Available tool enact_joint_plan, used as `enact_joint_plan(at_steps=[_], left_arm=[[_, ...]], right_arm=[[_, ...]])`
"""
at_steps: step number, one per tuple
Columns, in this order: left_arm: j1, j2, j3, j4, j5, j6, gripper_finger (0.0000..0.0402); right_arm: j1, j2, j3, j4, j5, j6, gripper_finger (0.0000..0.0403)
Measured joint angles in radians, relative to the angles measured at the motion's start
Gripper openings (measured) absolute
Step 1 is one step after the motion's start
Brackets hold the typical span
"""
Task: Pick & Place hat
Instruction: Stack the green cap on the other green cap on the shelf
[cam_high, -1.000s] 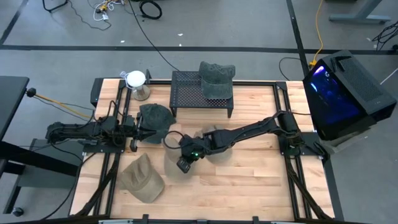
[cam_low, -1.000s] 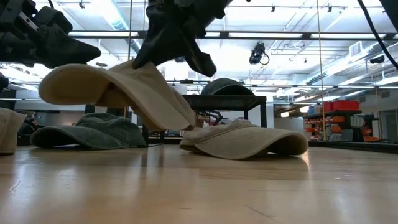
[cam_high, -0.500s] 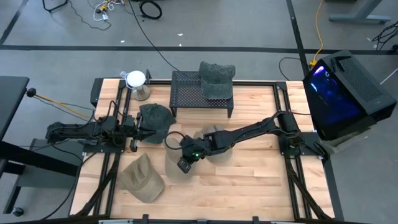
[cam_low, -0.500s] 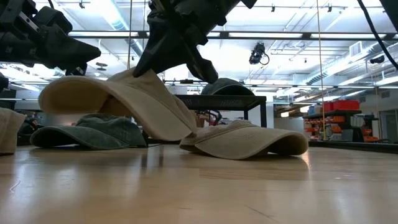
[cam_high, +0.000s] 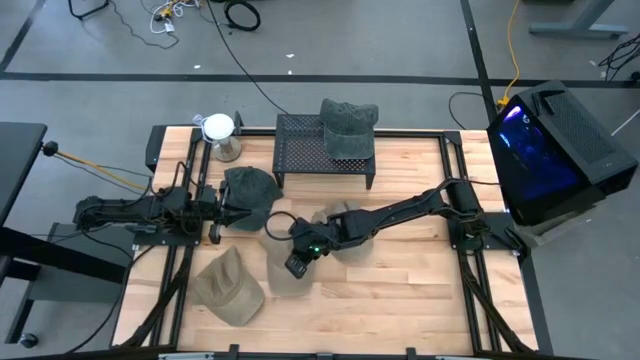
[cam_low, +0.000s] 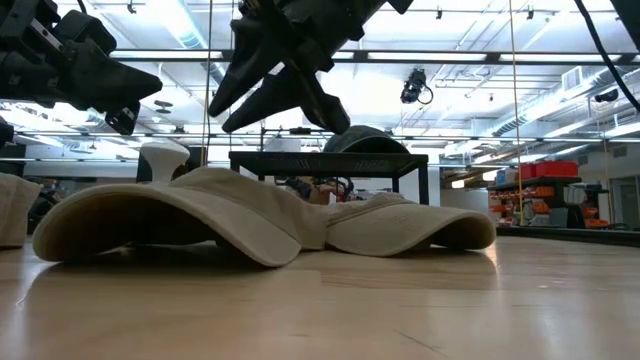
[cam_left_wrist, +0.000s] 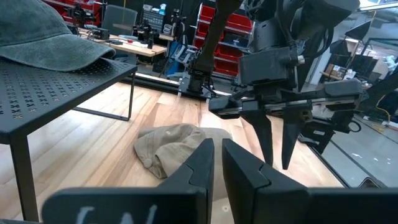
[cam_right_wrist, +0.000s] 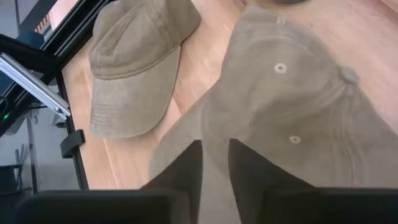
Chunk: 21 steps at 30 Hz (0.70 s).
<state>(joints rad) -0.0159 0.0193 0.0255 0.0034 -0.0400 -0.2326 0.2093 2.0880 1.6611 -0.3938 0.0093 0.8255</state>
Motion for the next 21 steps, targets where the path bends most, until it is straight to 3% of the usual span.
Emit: enact_joint_plan(at_steps=[6, 11, 15, 21], left_arm=[[0.000, 0.000, 0.000, 0.000, 0.000, 0.000, 0.0039], [0.000, 0.000, 0.000, 0.000, 0.000, 0.000, 0.0039], [0.000, 0.000, 0.000, 0.000, 0.000, 0.000, 0.0039], [0.000, 0.000, 0.000, 0.000, 0.000, 0.000, 0.0039]], right_arm=[[0.000, 0.000, 0.000, 0.024, 0.000, -0.026, 0.0133], [0.000, 0.000, 0.000, 0.090, -0.065, -0.071, 0.0149], [-0.002, -0.014, 0.000, 0.098, -0.068, -0.114, 0.0136], [-0.033, -0.070, 0.000, 0.084, -0.016, -0.214, 0.0083]])
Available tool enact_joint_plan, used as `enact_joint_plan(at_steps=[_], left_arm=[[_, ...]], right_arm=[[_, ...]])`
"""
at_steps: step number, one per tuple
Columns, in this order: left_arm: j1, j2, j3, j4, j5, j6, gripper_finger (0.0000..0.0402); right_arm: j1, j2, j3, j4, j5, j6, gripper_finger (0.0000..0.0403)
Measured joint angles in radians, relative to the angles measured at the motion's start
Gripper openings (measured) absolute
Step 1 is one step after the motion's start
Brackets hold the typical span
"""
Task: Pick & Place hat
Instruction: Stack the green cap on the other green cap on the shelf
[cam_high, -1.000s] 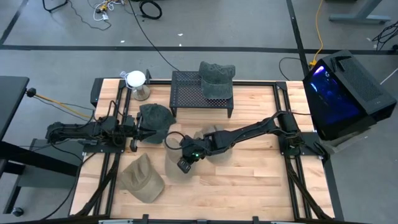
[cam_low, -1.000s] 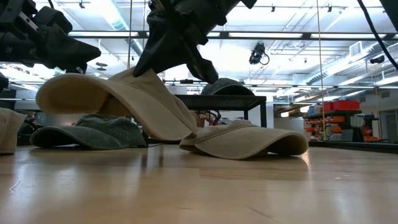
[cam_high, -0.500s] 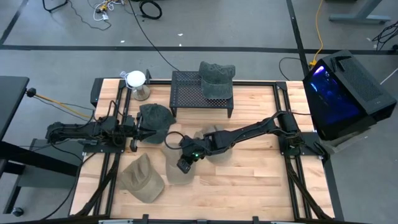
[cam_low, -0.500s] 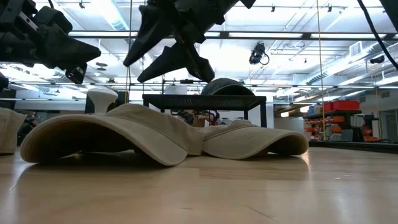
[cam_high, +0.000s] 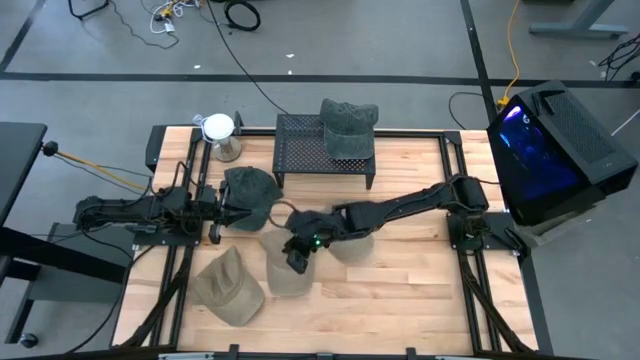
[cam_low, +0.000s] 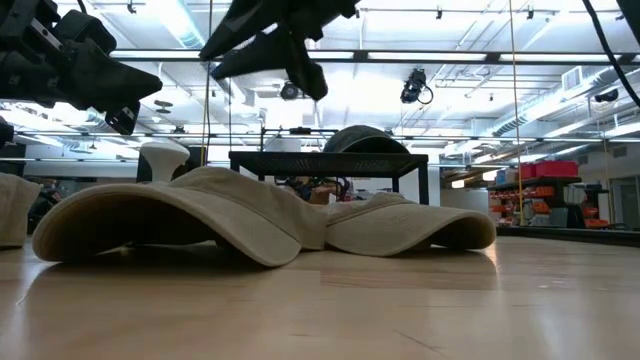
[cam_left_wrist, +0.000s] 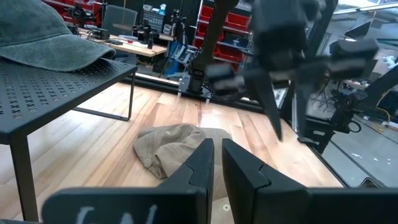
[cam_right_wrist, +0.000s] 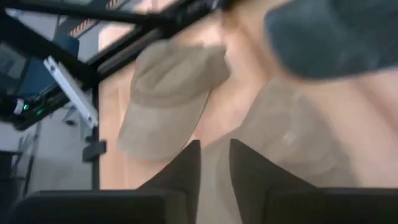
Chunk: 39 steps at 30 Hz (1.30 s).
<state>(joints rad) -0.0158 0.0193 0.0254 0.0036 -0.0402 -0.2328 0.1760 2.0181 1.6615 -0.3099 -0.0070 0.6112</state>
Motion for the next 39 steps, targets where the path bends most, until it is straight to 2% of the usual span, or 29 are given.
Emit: enact_joint_plan(at_steps=[7, 10, 17, 26, 39], left_arm=[[0.000, 0.000, 0.000, 0.000, 0.000, 0.000, 0.0039], [0.000, 0.000, 0.000, 0.000, 0.000, 0.000, 0.0039], [0.000, 0.000, 0.000, 0.000, 0.000, 0.000, 0.0039], [0.000, 0.000, 0.000, 0.000, 0.000, 0.000, 0.0039], [0.000, 0.000, 0.000, 0.000, 0.000, 0.000, 0.0039]], right_arm=[[-0.036, -0.062, 0.000, -0.002, 0.089, -0.101, 0.0019], [-0.043, -0.075, 0.000, -0.005, 0.100, -0.137, 0.0004], [-0.059, -0.085, 0.000, -0.008, 0.090, -0.137, 0.0002], [-0.085, -0.096, 0.000, 0.001, 0.053, -0.305, 0.0001], [-0.147, -0.137, 0.001, 0.010, 0.039, -0.367, 0.0000]])
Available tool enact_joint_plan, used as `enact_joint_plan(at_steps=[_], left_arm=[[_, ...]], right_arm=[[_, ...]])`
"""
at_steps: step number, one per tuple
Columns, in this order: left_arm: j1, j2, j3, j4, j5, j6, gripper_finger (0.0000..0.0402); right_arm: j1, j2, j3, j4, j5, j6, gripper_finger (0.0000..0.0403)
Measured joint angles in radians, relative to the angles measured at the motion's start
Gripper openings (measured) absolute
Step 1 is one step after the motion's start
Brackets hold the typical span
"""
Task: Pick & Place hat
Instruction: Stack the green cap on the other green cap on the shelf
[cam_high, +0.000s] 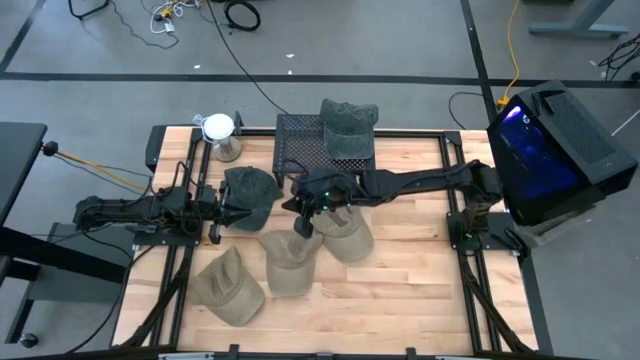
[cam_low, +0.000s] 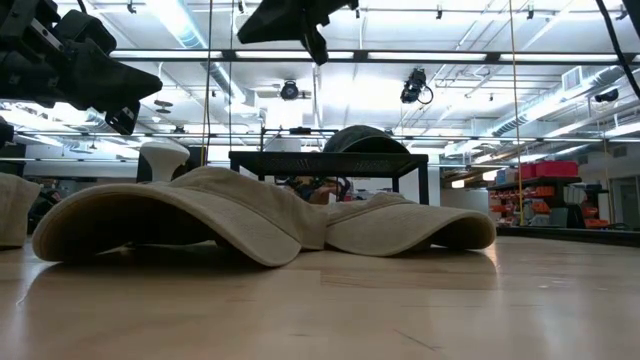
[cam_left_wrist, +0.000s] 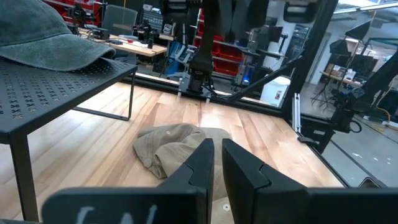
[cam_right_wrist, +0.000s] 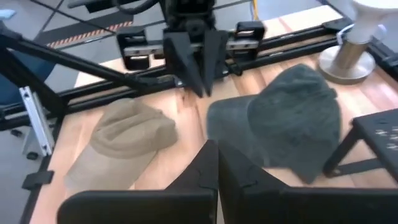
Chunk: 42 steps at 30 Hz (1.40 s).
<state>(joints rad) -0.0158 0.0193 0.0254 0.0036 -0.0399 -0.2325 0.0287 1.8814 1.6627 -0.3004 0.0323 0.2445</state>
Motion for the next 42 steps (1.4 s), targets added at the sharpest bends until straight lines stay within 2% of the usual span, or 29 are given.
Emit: enact_joint_plan(at_steps=[15, 30, 42], left_arm=[[0.000, 0.000, 0.000, 0.000, 0.000, 0.000, 0.0039], [0.000, 0.000, 0.000, 0.000, 0.000, 0.000, 0.0039], [0.000, 0.000, 0.000, 0.000, 0.000, 0.000, 0.0039]], right_arm=[[-0.024, -0.054, -0.022, -0.014, 0.003, -0.026, 0.0000], [-0.019, -0.230, -0.335, 0.073, 0.020, -0.039, 0.0000], [-0.019, -0.317, -0.520, 0.111, 0.048, 0.008, 0.0000]])
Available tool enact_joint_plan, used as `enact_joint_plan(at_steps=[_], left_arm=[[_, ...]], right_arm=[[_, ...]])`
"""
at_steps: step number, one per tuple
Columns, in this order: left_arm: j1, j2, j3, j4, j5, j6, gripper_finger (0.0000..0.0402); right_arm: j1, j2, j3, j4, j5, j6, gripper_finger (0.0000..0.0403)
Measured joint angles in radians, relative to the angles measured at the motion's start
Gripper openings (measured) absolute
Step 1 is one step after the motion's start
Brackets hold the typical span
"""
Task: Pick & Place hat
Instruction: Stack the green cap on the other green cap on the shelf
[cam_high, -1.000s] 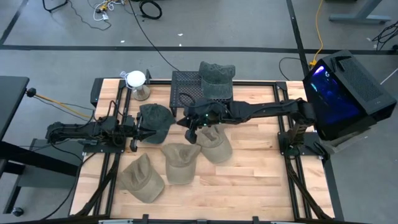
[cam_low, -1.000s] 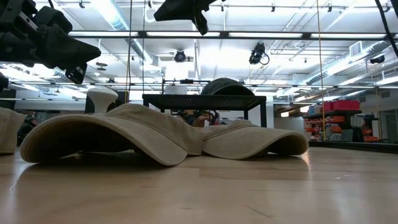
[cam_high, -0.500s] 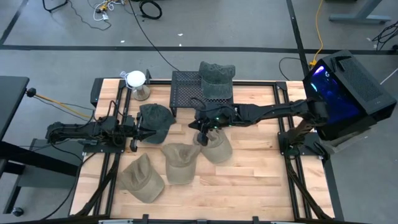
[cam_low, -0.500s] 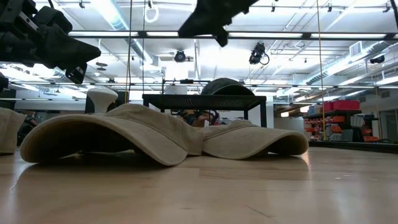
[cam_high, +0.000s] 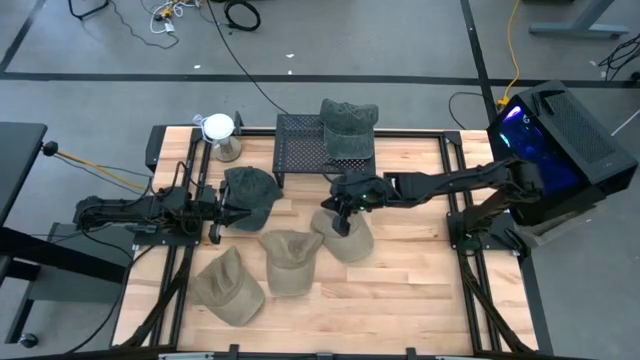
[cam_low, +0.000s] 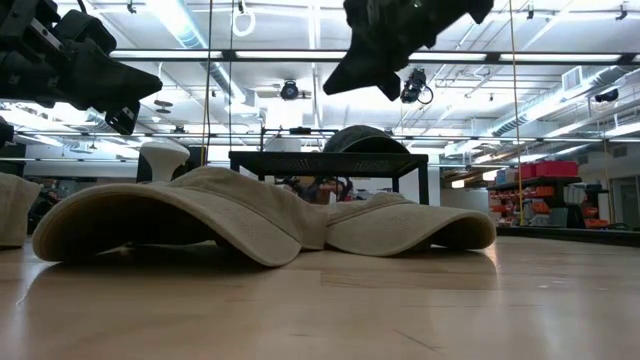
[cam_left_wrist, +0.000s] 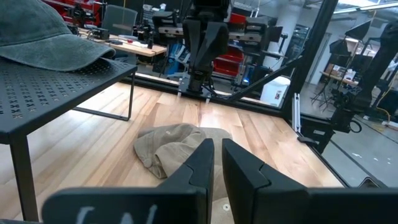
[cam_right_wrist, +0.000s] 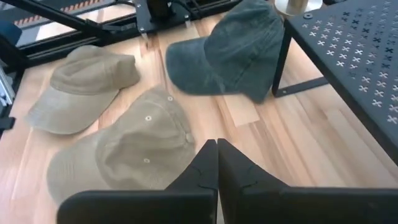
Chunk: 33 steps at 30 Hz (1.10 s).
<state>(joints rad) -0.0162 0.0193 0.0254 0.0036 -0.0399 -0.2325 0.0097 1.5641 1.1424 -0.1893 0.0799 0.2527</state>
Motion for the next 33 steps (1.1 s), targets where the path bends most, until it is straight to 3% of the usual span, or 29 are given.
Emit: enact_joint_plan(at_steps=[13, 20, 27, 33], left_arm=[[0.000, 0.000, 0.000, 0.000, 0.000, 0.000, 0.0039], [0.000, 0.000, 0.000, 0.000, 0.000, 0.000, 0.0039], [0.000, 0.000, 0.000, 0.000, 0.000, 0.000, 0.0039], [0.000, 0.000, 0.000, 0.000, 0.000, 0.000, 0.0039]], right_arm=[[0.058, -0.125, -0.310, 0.443, -0.047, -0.126, 0.0000], [0.114, -0.248, -0.449, 0.463, 0.016, -0.137, 0.0000], [0.126, -0.371, -0.623, 0.593, 0.013, -0.137, 0.0000], [0.126, -0.492, -0.730, 0.602, 0.034, -0.136, 0.0000]])
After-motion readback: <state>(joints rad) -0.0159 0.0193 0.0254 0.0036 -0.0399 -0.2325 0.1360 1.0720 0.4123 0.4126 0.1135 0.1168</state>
